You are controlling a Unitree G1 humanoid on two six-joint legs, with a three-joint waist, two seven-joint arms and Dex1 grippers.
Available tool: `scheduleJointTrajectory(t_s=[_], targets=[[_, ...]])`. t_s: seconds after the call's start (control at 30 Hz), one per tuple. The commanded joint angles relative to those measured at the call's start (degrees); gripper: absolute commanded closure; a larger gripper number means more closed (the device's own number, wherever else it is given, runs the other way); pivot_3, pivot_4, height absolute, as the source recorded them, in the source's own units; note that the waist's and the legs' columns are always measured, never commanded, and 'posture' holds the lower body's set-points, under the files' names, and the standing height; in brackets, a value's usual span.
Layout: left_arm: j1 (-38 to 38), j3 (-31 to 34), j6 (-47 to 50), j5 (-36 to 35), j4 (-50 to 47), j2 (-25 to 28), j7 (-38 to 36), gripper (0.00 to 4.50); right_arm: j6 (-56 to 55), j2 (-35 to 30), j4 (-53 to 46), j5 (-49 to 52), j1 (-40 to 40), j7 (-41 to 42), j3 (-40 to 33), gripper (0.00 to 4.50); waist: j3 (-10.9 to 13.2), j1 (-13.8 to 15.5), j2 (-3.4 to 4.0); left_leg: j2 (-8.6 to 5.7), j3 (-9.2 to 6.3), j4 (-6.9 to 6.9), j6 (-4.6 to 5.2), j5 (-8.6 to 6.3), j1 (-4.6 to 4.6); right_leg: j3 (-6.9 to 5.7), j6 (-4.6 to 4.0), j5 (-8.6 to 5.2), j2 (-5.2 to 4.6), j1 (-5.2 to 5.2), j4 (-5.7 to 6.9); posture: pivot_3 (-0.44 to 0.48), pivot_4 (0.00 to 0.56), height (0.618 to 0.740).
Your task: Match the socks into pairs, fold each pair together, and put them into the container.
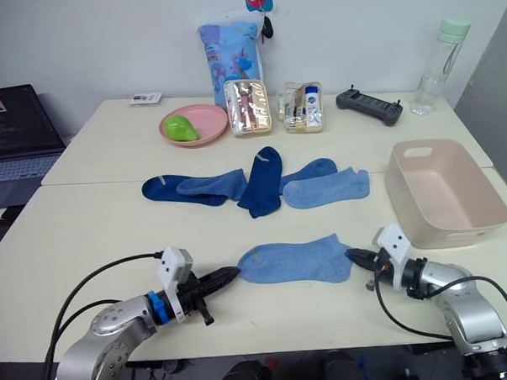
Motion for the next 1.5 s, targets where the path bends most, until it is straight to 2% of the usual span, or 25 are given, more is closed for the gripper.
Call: scheduleJointTrajectory(t_s=[0.03, 0.13, 0.23, 0.43, 0.53, 0.73, 0.8, 1.07, 1.23, 1.5], targets=[[-1.22, 6.99, -0.22, -3.38, -1.12, -0.32, 3.05, 4.5, -0.17, 0.22, -1.73, 0.88, -3.84, -2.98, -3.72, 4.12, 0.0, -0.01, 0.0, 0.0, 0.01, 0.0, 0.0, 0.0, 0.01, 0.01, 0.0, 0.0, 0.0, 0.0, 0.0, 0.0, 0.15, 0.74], [-2.59, 10.92, -4.63, -0.16, 3.63, -0.46, 6.19, 3.89, -0.78, 1.32, -0.62, -0.04, -5.96, -5.34, -3.85, 3.24, 0.0, 0.04, 0.0, 0.0, 0.0, 0.0, -0.01, 0.0, 0.01, -0.02, 0.0, 0.0, 0.01, -0.02, 0.03, 0.0, 0.15, 0.74], [-3.16, 11.9, -7.96, 2.65, 6.91, -0.6, 7.51, 2.9, -1.15, 2.16, 0.08, -0.87, -6.18, -6.22, -3.16, 2.13, 0.0, 0.05, 0.0, 0.0, -0.02, -0.04, -0.01, 0.0, -0.01, -0.04, 0.0, 0.0, 0.01, -0.02, -0.01, 0.0, 0.15, 0.74], [-2.18, 11.75, -9.8, 3.26, 7.69, -1.06, 6.94, 0.89, -2.67, 3.34, 1.41, -1.85, -5.78, -7.01, -3.31, 0.01, 0.0, 0.06, 0.0, -0.02, 0.04, -0.03, 0.0, 0.0, -0.13, 0.02, 0.0, 0.0, -0.02, -0.09, -0.13, 0.0, 0.15, 0.74], [-1.59, 11.66, -10.27, 3.45, 7.53, -1.14, 6.71, 0.02, -2.87, 3.72, 1.97, -2.24, -5.82, -7.44, -3.47, 0.0, 0.0, 0.05, 0.0, -0.01, 0.03, -0.04, 0.0, 0.0, -0.11, 0.01, -0.01, 0.0, -0.01, -0.12, -0.04, 0.0, 0.15, 0.74], [-3.48, 9.54, -9.98, 4.58, 5.12, -0.14, 6.57, 0.02, -4.46, 3.91, 3.36, -4.31, -7.96, -8.28, -2.3, 0.0, 0.01, 0.03, 0.0, -0.01, 0.03, -0.01, -0.01, 0.0, -0.09, 0.02, -0.01, 0.0, -0.01, -0.11, 0.02, 0.0, 0.15, 0.74], [-4.72, 8.72, -7.83, 3.0, 3.47, -0.04, 6.11, 0.02, -5.0, 4.5, 3.99, -5.01, -9.27, -8.42, -1.36, 0.0, 0.0, 0.03, 0.0, -0.01, 0.04, -0.01, -0.01, 0.0, -0.09, 0.01, -0.01, 0.01, -0.01, -0.11, 0.02, 0.0, 0.15, 0.74], [-13.92, 5.05, 0.22, -1.03, -2.86, 1.39, 5.17, 0.02, -3.58, 10.26, 10.25, -12.17, -21.93, -11.43, 7.58, 0.0, 0.0, -0.42, 0.0, -0.01, 0.06, -0.01, -0.02, 0.01, -0.08, 0.01, -0.01, 0.01, 0.0, -0.14, 0.07, 0.0, 0.15, 0.74], [-16.99, 3.49, 1.47, -1.16, -2.83, 0.65, 5.56, 0.02, -2.73, 15.57, 18.28, -15.71, -28.24, -12.53, 12.12, 0.0, 0.01, -0.55, 0.0, -0.01, 0.07, -0.02, -0.03, 0.02, -0.14, 0.02, -0.01, 0.01, 0.01, -0.2, 0.03, 0.0, 0.15, 0.74], [-14.5, 4.23, 0.74, -0.41, -3.82, 0.93, 6.04, 0.02, -4.98, 19.7, 31.84, -19.56, -35.87, -15.21, 13.45, 0.0, 0.01, -1.04, 0.01, -0.01, 0.08, -0.02, -0.03, 0.02, -0.13, 0.03, -0.01, 0.01, 0.0, -0.23, 0.04, 0.0, 0.15, 0.74]])
